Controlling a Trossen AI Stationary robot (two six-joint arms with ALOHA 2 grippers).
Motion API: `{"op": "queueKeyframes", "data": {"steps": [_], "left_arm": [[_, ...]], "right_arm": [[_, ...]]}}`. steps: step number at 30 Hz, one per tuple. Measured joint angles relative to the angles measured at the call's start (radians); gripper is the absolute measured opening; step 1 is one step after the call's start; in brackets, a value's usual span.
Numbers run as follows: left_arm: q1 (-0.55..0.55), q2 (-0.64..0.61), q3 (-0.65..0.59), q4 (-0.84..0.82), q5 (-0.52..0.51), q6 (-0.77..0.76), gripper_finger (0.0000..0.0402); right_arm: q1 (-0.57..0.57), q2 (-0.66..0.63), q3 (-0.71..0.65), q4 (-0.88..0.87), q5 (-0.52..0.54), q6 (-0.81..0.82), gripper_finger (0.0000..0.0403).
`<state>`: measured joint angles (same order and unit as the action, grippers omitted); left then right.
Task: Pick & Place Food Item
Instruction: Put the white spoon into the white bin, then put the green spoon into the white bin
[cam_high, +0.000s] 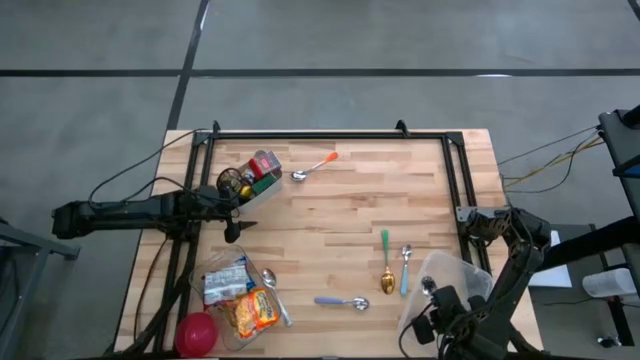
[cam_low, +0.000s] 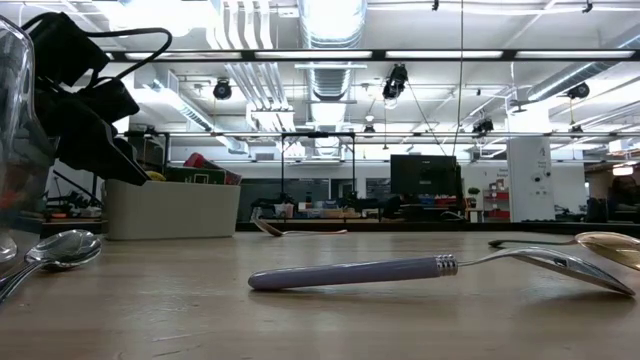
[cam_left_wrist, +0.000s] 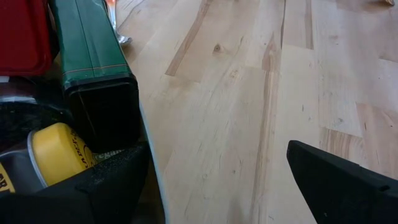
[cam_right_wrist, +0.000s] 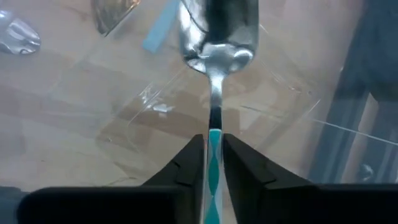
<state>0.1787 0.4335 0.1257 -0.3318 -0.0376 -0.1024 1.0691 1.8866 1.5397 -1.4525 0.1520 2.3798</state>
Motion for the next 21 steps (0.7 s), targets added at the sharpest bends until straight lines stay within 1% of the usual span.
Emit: {"op": "queueKeyframes", "data": {"steps": [5,9,15,21], "left_arm": [[0.000,0.000,0.000,0.000,0.000,0.000,0.0383],[0.000,0.000,0.000,0.000,0.000,0.000,0.0383],[0.000,0.000,0.000,0.000,0.000,0.000,0.0383],[0.000,0.000,0.000,0.000,0.000,0.000,0.0383]], "right_arm": [[0.000,0.000,-0.004,-0.001,0.001,0.000,0.0106],[0.000,0.000,-0.004,-0.001,0.001,0.000,0.0127],[0.000,-0.003,0.002,-0.007,0.005,0.000,0.0131],[-0.005,-0.041,0.064,-0.011,0.043,-0.004,0.0132]]}}
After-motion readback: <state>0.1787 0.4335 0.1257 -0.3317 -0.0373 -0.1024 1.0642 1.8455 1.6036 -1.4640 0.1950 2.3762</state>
